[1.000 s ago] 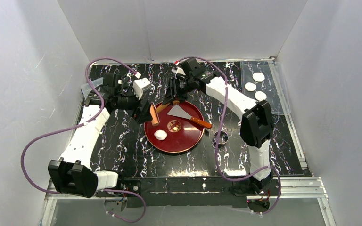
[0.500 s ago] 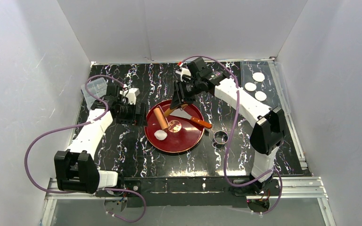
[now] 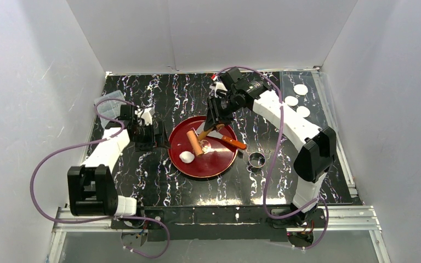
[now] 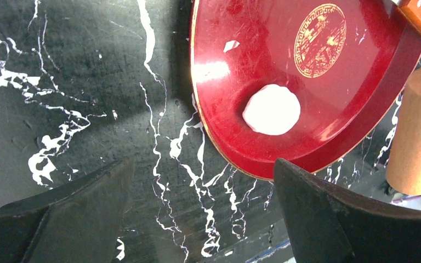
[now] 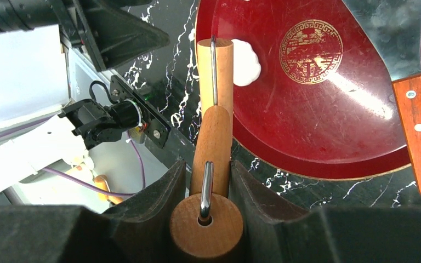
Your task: Roll out the dumpling wrappers from the dough
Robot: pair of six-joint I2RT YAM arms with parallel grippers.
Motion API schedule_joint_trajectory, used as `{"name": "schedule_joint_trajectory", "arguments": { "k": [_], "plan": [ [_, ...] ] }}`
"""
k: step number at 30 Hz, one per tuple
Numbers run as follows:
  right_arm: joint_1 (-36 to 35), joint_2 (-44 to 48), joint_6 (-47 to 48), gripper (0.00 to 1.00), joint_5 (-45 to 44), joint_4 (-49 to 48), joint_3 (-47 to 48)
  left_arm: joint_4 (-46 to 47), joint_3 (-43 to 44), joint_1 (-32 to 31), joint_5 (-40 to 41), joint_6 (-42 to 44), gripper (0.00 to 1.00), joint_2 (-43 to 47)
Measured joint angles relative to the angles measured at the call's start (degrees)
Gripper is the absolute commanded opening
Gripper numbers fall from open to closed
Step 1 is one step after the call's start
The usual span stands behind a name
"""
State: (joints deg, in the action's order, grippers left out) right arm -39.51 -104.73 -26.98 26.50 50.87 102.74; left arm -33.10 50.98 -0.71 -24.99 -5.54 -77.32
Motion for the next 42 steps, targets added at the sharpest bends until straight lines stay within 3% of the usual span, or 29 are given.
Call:
{"name": "schedule_joint_trajectory", "arguments": {
  "k": [7,20,24,27,36,42],
  "plan": [
    [-0.26,3.91,0.98,0.01,-0.63,-0.55,-3.76,-4.37,8.44,0.22,-0.24,6.84,0.98,-8.07],
    [-0.68,6.23,3.26,0.01,-1.38,-0.94,-7.45,-10.91,10.95,0.76,-2.01,22.01,0.98,-4.57],
    [-1.03,6.84,3.02,0.01,-4.09,-0.81,-7.37,-8.72,15.72,2.80,0.76,17.68,0.98,-0.04],
    [-1.16,8.07,2.05,0.01,-5.95,-0.81,-7.39,-8.57,16.24,4.66,-1.44,16.26,0.98,3.10],
    [-2.78,11.21,-1.60,0.01,-7.93,-1.57,-8.04,-9.81,11.19,4.87,-1.03,4.79,0.98,-0.98],
    [-4.24,6.67,-2.45,0.01,-6.56,-1.57,-6.47,-8.11,9.55,0.59,2.34,-2.54,0.83,-2.38]
  ]
}}
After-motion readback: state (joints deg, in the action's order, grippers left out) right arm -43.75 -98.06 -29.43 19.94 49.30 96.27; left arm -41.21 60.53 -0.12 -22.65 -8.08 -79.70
